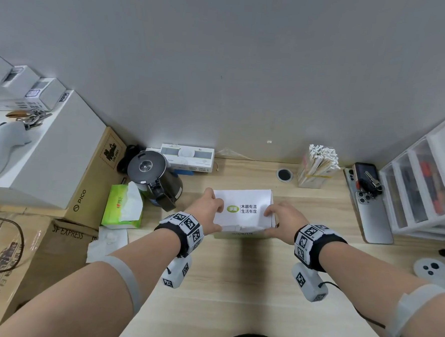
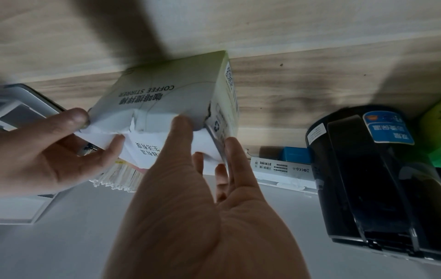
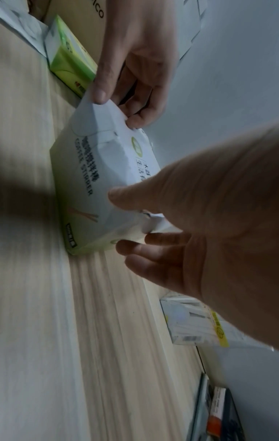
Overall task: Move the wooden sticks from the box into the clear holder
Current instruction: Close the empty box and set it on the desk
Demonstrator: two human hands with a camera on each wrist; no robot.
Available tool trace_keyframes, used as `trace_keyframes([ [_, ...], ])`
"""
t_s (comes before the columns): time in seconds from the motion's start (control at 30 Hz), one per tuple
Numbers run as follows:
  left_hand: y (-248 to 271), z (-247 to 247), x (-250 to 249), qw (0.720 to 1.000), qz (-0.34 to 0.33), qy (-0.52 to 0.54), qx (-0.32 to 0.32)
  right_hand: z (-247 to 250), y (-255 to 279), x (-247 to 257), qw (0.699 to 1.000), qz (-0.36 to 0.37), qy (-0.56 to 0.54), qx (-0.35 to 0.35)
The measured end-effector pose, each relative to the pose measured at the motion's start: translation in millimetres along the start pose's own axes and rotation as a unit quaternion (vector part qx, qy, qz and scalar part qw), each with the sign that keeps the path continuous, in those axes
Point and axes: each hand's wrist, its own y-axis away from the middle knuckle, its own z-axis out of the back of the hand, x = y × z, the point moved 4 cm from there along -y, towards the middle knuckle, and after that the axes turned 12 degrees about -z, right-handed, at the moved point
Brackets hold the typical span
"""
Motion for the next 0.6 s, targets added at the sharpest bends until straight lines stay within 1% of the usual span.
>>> trace_keyframes([
  [0.2,-9.7,3.3,3.3,0.999,0.001,0.004,-0.036,-1.2,-6.7,-3.8,0.998,-0.013,-0.044,-0.039],
  [0.37,-36.9,18.5,1.3,0.992,0.045,0.041,-0.107,16.2,-28.3,-1.4,0.991,-0.03,-0.107,-0.076],
  [0.5,-63.3,31.7,1.4,0.981,0.105,0.072,-0.146,31.4,-51.5,4.0,0.985,-0.028,-0.145,-0.086],
  [0.6,-84.1,38.0,1.7,0.977,0.092,0.101,-0.161,42.6,-68.3,5.3,0.983,-0.028,-0.161,-0.088],
])
